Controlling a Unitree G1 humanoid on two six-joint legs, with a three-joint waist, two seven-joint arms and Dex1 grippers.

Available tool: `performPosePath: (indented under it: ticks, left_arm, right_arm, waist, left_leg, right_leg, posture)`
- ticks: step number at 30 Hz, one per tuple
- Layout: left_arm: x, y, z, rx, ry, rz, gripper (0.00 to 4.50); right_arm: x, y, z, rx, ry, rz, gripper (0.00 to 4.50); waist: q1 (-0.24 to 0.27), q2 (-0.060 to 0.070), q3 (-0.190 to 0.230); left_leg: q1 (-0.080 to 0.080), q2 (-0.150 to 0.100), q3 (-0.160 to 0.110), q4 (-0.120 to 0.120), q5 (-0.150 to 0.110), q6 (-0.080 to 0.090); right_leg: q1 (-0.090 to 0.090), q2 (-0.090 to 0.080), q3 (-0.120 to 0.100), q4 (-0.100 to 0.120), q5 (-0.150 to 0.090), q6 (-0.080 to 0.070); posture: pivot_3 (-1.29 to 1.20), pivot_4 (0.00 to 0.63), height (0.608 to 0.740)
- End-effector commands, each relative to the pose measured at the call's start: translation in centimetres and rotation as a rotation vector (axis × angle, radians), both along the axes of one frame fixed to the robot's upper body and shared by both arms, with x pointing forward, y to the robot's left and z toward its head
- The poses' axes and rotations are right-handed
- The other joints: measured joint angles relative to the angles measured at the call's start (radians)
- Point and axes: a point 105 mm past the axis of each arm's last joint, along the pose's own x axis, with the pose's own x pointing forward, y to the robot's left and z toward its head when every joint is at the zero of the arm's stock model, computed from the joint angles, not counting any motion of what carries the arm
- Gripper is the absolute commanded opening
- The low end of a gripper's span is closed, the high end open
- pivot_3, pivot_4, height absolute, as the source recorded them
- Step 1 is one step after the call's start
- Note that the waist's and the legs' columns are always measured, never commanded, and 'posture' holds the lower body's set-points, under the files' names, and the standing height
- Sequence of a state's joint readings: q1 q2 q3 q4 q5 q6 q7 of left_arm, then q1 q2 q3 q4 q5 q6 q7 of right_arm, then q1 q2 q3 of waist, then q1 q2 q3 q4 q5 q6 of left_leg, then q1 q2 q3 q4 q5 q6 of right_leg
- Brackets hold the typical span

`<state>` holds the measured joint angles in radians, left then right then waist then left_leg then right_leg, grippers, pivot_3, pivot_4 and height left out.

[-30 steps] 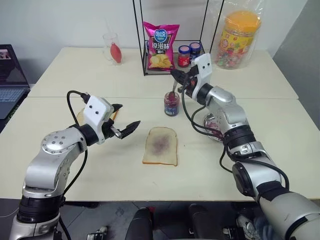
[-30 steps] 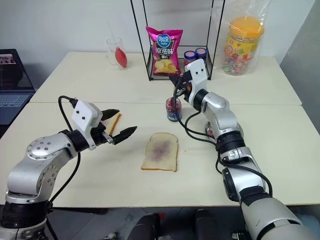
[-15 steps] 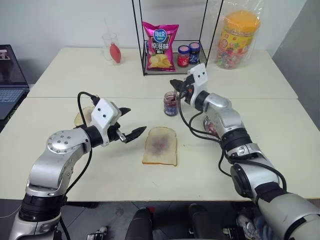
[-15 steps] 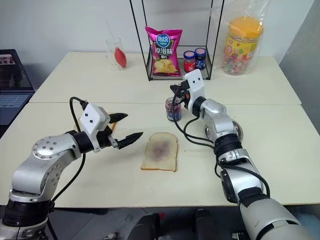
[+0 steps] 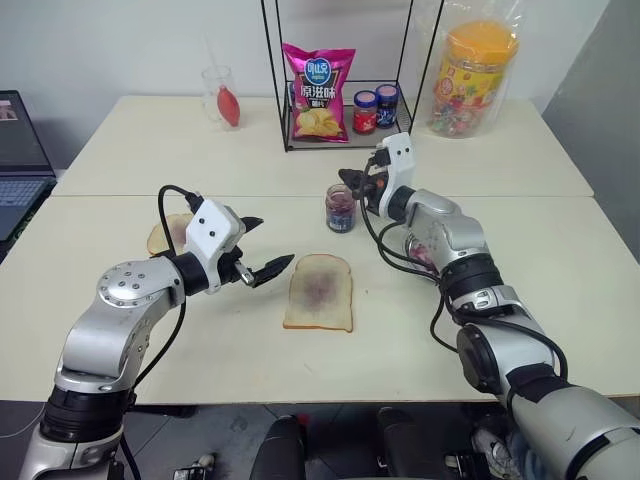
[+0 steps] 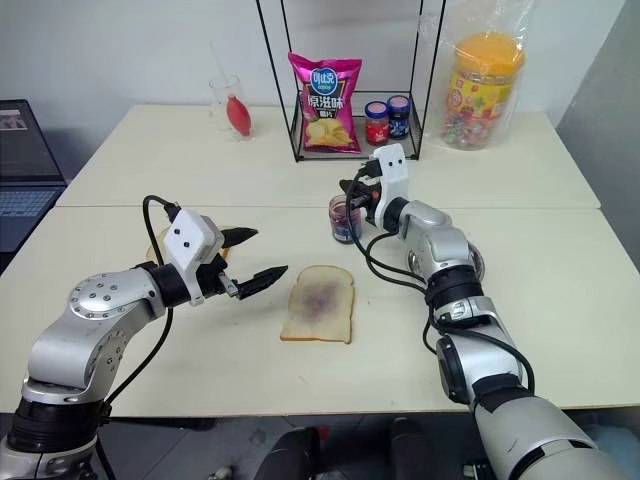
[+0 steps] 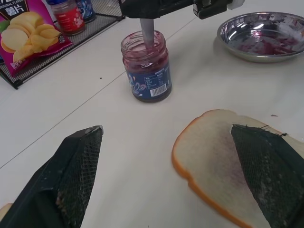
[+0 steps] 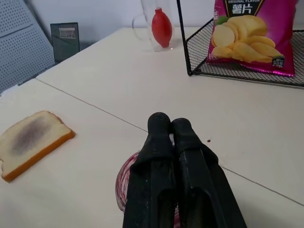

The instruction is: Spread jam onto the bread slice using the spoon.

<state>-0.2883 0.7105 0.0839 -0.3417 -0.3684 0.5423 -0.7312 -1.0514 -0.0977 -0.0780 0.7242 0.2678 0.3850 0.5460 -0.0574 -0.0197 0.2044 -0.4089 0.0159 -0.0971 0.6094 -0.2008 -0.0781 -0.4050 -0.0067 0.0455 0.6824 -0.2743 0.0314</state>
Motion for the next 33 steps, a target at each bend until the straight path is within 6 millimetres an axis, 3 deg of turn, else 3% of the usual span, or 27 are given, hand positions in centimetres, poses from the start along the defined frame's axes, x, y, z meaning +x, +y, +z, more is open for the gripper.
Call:
performPosePath:
  ticks: [1, 13, 33]
  left_arm:
    - [0.1, 0.0, 1.0, 0.002, -0.051, -0.002, 4.5]
    - [0.6, 0.0, 1.1, 0.0, -0.057, 0.009, 4.5]
    - [0.8, -0.1, 1.3, -0.002, -0.063, 0.009, 4.5]
  right_arm:
    - [-0.2, 0.5, 3.6, 0.075, -0.064, 0.019, 0.02]
    - [-0.5, 0.3, 5.2, 0.114, -0.085, 0.022, 0.02]
    - [-0.5, -0.3, 6.0, 0.138, -0.127, -0.01, 0.02]
  waist:
    - [0.0, 0.0, 0.0]
    - [0.0, 0.0, 0.0]
    - [0.0, 0.0, 0.0]
  left_leg:
    - [0.0, 0.0, 0.0, 0.0, 0.0, 0.0]
    - [0.0, 0.0, 0.0, 0.0, 0.0, 0.0]
    - [0.0, 0.0, 0.0, 0.0, 0.0, 0.0]
  right_leg:
    - [0.0, 0.0, 0.0, 0.0, 0.0, 0.0]
    - [0.0, 0.0, 0.0, 0.0, 0.0, 0.0]
    - [0.0, 0.0, 0.0, 0.0, 0.0, 0.0]
  posture:
    - [0.0, 0.15, 0.74]
    - [0.0, 0.15, 0.74]
    - [0.0, 0.15, 0.74]
